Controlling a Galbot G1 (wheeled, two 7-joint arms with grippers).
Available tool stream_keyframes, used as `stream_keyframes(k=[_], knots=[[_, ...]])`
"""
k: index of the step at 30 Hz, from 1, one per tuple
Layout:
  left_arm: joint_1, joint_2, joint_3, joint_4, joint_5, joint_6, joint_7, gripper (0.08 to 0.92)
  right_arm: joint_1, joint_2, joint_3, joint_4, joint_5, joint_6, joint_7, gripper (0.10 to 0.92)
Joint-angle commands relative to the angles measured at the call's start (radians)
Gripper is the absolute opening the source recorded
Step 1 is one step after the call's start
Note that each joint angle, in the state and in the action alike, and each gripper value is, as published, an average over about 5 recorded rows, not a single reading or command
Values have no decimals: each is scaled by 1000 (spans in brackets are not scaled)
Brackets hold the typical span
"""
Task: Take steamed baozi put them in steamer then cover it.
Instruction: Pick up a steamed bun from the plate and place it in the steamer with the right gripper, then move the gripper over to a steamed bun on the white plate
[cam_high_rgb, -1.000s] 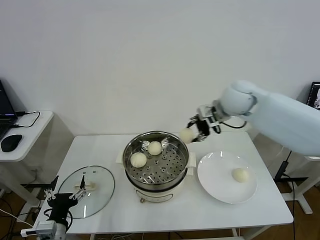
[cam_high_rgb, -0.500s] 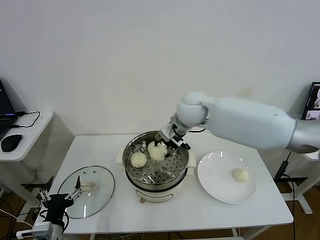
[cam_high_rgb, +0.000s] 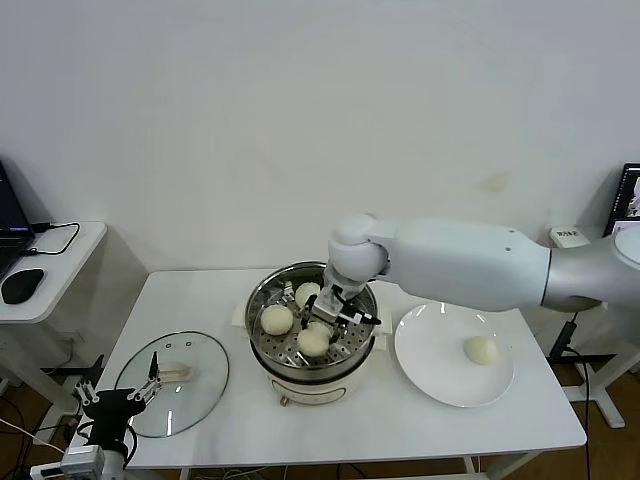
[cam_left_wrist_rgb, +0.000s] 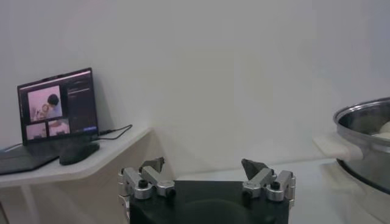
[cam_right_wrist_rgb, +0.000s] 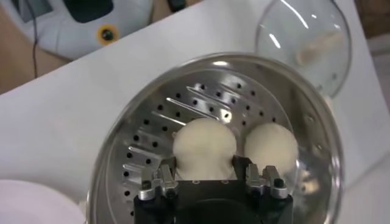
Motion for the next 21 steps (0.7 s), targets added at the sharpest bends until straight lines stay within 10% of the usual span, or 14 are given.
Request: stream_keyframes(k=[1,12,21], knots=[[2,-1,0,1,1,-1,-1,823,-12,19,-17,0,-37,66,7,585],[-3,8,1,2,0,-1,1,823,44,-104,76,-1,14,-6,15,805],[-11,40,2,12,-11,-9,1,823,81,-396,162,64,209,-313,-60,823]])
